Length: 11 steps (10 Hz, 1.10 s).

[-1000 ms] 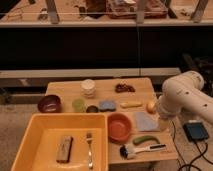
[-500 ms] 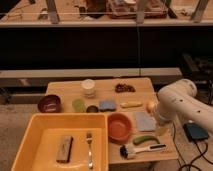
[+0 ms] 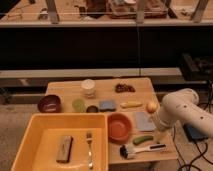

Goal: Place pepper in tray

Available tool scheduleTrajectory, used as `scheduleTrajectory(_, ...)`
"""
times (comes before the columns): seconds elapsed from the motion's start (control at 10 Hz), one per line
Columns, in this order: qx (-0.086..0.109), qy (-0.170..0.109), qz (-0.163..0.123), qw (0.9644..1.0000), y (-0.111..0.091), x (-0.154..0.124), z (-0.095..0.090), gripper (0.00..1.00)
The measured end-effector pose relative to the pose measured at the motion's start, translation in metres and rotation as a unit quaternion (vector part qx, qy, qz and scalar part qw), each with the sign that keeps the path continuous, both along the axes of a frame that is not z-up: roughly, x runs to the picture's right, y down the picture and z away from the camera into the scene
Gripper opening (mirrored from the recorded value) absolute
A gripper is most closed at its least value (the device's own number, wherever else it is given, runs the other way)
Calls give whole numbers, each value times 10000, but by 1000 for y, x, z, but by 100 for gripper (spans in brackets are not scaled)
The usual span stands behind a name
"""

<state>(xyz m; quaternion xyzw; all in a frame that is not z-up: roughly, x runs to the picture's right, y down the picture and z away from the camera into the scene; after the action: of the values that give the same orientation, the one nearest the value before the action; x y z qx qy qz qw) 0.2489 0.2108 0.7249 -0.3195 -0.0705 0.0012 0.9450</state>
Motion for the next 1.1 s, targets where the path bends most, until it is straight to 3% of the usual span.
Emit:
scheduleTrajectory(0.2, -10, -44, 5, 10000, 11, -3, 9, 58)
scheduleTrajectory(0.6, 21, -75, 39, 10000, 12, -3, 19, 58)
scheduleTrajectory(1.1, -74, -65, -103, 9999, 34, -8, 39, 58)
